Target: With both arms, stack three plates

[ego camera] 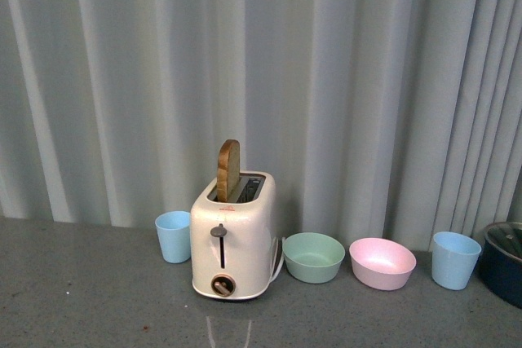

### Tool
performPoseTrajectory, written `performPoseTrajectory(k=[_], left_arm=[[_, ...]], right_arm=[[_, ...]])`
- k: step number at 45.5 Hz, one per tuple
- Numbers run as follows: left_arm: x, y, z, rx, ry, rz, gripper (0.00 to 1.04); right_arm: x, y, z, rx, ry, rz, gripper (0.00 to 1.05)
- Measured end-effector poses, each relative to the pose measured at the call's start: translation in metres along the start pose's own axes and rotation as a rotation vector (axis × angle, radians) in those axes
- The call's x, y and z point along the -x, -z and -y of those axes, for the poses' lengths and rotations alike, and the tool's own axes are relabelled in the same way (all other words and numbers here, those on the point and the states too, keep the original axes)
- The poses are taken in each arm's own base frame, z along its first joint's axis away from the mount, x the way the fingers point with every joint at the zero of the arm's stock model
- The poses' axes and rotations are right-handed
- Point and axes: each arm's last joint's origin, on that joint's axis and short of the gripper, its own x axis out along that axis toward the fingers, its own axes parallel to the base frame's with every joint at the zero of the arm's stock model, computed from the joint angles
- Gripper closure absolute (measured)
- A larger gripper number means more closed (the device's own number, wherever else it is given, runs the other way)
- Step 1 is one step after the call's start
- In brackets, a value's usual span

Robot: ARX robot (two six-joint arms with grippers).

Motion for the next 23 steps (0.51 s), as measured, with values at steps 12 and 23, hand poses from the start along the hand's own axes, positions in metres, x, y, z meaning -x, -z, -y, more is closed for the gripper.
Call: performPoseTrajectory(k=[12,23], left_arm=[[0.000,0.000,0.000,0.000,0.000,0.000,0.07],[0.000,0.000,0.000,0.000,0.000,0.000,0.07]], right_arm=[[0.054,-0.040,-0.021,0.034,-0.072,0.221,1.02],[0.064,-0.051,-0.080,0.081,-0.200,0.334,1.02]])
